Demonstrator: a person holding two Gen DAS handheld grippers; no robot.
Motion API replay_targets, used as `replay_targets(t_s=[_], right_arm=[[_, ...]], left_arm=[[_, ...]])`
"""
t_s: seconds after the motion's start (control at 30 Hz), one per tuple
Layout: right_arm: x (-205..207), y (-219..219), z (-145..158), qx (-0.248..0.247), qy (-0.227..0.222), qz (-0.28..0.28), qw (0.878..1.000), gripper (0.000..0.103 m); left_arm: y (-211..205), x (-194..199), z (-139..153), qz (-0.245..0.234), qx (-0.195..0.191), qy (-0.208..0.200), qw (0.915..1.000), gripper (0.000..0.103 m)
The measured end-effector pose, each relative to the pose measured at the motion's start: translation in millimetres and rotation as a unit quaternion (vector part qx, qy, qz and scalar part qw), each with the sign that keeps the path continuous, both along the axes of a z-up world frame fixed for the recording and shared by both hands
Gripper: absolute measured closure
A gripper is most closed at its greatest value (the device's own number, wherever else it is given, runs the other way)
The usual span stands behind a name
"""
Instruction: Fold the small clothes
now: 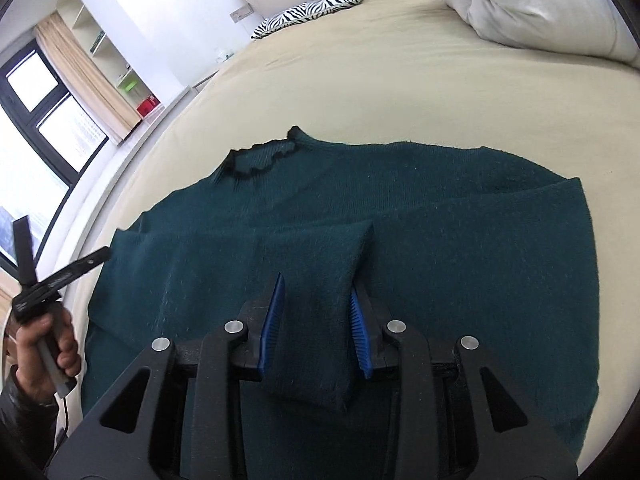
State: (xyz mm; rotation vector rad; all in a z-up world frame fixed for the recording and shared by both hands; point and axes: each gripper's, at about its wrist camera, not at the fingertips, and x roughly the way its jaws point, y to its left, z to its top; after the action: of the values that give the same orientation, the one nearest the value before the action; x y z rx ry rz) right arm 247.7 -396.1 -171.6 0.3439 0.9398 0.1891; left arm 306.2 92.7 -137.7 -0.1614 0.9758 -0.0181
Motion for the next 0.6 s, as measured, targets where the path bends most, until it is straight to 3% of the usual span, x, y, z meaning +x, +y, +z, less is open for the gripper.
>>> replay_targets(t_s=[0.07, 0.1, 0.13, 0.2, 0.43, 0.5, 0.57, 0.6], right_arm=[[5.1, 3.1, -2.5, -0.004, 0.002, 0.0, 1.0, 0.078], [6.9, 4.4, -4.5, -0.011, 0.002, 0.0, 1.0, 0.087], [8.1, 6.0, -5.6, -0.015, 0.003, -0.001, 1.0, 0.089], [8.3, 8.8, -4.5, -0.025, -0.003, -0.004, 1.0, 0.095], [2.3, 25.8, 31.1, -0.037, -0.052, -0.009, 0.998, 0.097], [12.3, 25.6, 19.9, -0.052, -0.03, -0.007, 0.998, 0.097], [24.7, 21.1, -8.2, -0.04, 0.023, -0.006, 0.999, 0.097], [23.7, 16.8, -16.5, -0.021, 0.013, -0.012, 1.0, 0.097]], left_arm=[[-1.3, -1.1, -1.4, 0.004, 0.014, -0.014, 0.9998, 0.065], [-1.9, -1.9, -1.2, -0.002, 0.016, -0.02, 0.9997, 0.086], [-1.5, -2.6, -1.8, -0.005, 0.012, -0.02, 0.9997, 0.09], [2.0, -5.8, -2.4, 0.002, 0.007, -0.029, 0.9996, 0.093], [13.9, -9.5, -4.2, 0.023, -0.008, -0.046, 0.9986, 0.094], [12.6, -9.3, -5.8, 0.023, -0.006, -0.048, 0.9986, 0.094], [15.9, -9.3, -7.8, 0.024, -0.013, -0.048, 0.9985, 0.094], [17.3, -9.0, -8.3, 0.022, -0.016, -0.048, 0.9985, 0.094]])
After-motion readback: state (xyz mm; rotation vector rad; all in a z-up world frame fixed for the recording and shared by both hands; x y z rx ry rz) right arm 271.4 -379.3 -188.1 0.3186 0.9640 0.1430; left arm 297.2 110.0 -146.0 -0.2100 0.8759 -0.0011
